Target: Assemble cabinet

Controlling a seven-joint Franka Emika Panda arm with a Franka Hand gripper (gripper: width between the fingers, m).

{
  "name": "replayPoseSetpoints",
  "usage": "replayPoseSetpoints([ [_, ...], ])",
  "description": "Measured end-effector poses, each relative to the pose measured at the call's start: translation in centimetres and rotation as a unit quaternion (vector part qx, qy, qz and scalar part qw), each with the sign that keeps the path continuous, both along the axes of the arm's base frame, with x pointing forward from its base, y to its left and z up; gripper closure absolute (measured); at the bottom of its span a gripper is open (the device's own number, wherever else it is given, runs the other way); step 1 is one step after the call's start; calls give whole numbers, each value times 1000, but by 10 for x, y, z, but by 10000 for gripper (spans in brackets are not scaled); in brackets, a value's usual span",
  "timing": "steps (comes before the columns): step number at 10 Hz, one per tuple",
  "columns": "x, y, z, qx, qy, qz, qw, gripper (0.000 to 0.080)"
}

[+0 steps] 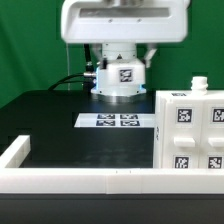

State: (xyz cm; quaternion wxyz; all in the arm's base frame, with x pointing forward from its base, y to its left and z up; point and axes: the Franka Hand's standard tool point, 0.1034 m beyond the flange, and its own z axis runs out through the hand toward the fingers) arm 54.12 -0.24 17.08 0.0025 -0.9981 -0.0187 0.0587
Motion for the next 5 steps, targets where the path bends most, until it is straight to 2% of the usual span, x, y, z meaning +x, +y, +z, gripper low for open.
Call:
replayPoseSetpoints([
  [1,5,9,3,-1,-4,-17,1000,239],
  [2,14,26,9,-3,-9,-36,999,239],
  [4,42,65,18,-9,-7,-66,998,239],
  [5,52,72,17,-11,-2,-65,998,239],
])
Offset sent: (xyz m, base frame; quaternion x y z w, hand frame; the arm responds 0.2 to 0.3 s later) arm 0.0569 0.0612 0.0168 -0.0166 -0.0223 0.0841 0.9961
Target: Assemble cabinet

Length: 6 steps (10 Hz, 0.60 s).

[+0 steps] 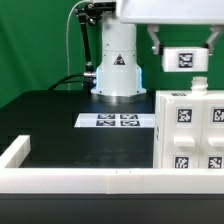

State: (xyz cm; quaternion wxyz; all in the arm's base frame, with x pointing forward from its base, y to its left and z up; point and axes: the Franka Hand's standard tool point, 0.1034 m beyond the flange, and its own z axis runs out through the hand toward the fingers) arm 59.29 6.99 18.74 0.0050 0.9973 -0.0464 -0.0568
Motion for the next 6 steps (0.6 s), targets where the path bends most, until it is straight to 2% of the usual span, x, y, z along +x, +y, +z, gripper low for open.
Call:
replayPoseSetpoints([
  [4,-2,-4,-3,0,1,1,1000,239],
  [5,-6,-13,-11,1,5,29,1000,239],
  [6,-1,-9,-9,2,2,30,1000,239],
])
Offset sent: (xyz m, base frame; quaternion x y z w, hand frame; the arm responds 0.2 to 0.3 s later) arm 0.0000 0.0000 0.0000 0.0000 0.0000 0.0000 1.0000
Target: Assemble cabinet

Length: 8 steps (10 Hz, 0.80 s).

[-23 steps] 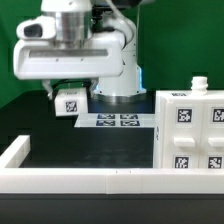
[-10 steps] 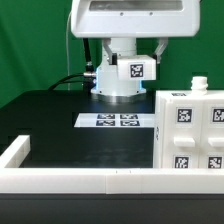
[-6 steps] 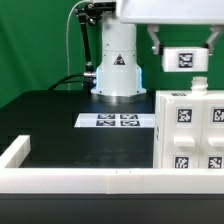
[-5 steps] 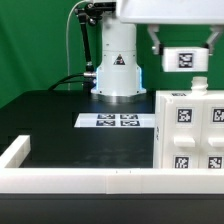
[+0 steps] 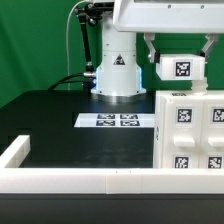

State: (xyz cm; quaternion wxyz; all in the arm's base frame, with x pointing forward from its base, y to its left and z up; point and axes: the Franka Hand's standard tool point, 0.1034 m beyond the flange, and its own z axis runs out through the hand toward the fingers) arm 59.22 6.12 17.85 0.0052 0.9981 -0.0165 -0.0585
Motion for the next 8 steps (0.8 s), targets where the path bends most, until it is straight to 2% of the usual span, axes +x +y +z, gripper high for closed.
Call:
replayPoseSetpoints([
  [3,23,8,1,-2,-3,0,1000,239],
  [6,37,23,-2,-2,-9,2,1000,239],
  [8,40,28,-4,-3,-20,1,1000,239],
])
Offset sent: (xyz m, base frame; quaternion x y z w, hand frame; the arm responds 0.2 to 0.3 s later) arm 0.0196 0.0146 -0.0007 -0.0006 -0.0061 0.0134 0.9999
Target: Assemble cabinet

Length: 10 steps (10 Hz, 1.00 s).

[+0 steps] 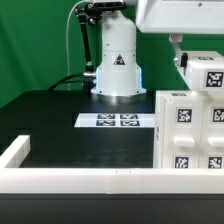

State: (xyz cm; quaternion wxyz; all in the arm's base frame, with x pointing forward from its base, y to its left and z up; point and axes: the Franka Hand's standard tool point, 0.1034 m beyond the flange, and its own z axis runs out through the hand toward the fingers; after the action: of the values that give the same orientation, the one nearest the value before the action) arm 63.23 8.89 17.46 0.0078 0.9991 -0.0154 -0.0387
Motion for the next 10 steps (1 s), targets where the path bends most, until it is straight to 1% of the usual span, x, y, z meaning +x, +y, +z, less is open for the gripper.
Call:
replayPoseSetpoints([
  [2,1,-2,-1,2,-13,0,1000,239],
  [4,-10,-7,-1,2,-12,-4,1000,239],
  [8,-17,-3,7,5,-13,-5,1000,239],
  [9,-19,-1,7,6,-21,-3,1000,239],
  [10,-22,1,4,9,-45,-1,999,239],
])
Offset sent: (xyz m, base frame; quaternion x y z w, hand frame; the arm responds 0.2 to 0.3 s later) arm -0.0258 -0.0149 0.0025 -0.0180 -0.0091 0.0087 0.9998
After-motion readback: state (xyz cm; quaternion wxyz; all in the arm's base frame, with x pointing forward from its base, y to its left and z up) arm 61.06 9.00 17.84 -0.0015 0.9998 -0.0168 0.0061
